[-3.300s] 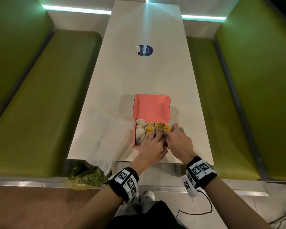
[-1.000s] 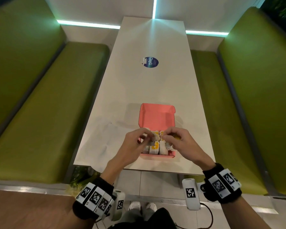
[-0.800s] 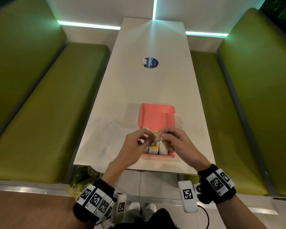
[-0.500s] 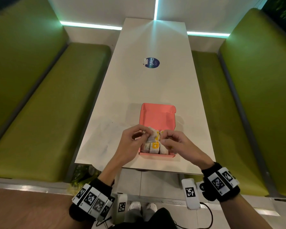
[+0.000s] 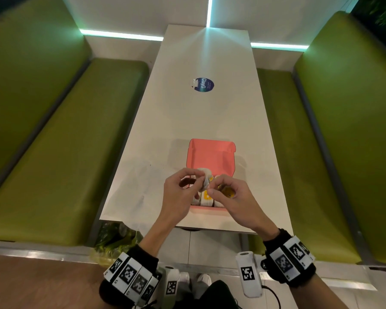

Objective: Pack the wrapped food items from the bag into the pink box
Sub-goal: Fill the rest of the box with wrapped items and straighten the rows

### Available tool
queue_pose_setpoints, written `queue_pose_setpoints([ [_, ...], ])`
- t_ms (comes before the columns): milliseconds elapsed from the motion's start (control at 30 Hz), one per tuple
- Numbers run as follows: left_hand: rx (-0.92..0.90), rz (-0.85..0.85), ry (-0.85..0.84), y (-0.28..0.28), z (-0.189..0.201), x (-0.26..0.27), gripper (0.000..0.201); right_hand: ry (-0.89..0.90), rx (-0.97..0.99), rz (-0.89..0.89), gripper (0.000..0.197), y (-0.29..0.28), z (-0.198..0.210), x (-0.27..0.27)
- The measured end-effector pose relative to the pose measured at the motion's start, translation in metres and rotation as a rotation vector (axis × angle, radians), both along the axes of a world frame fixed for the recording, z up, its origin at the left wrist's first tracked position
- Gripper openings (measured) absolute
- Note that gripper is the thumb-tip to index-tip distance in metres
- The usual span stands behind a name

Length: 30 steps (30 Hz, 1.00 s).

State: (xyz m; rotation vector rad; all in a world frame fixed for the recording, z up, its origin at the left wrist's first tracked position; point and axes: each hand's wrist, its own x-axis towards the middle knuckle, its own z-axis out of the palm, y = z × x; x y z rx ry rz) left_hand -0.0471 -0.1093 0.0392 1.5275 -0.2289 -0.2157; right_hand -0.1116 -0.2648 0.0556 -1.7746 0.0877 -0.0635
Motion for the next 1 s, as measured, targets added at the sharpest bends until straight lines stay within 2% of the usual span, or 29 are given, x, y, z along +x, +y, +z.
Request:
queue_pose_setpoints([
  [167,0.098,0.023,-0.088,-0.004,-0.003,-0.003,0.009,-0.084,-0.067,-0.09,0.004,0.006,-0.005,-0.002],
  [267,0.071,0.074,-0.077,-0.007,-0.002,-0.002,0.009,-0.134,-0.163,-0.108,0.008,0.012,-0.014,-0.004],
  [367,-0.008,0.113,-0.042,-0.007,0.0,-0.001,0.009,-0.104,-0.229,-0.063,0.014,0.012,-0.022,-0.01],
  [500,0.034,0.149,-0.112,-0.006,0.002,-0.005,0.018,-0.03,-0.257,-0.018,0.015,0.003,-0.018,-0.017],
  [667,0.185,0.206,-0.353,-0.006,-0.004,-0.011,0.026,0.004,-0.1,-0.176,0.009,-0.005,0.012,-0.01],
  [733,0.244,0.193,-0.509,-0.006,-0.01,-0.014,0.013,0.047,-0.081,-0.178,0.022,0.002,0.022,-0.005],
  [800,0.358,0.181,-0.731,-0.008,-0.017,-0.017,0.013,0.116,-0.056,-0.207,0.037,0.009,0.025,0.002],
  [867,0.454,0.173,-0.918,-0.01,-0.028,-0.02,0.013,0.178,-0.021,-0.248,0.042,0.013,0.026,0.007],
  [933,0.506,0.187,-1.001,-0.01,-0.036,-0.021,0.013,0.204,-0.003,-0.276,0.034,0.013,0.022,0.01],
  [1000,0.511,0.179,-1.015,-0.008,-0.041,-0.022,0.018,0.204,-0.031,-0.272,0.022,0.01,0.016,0.01],
])
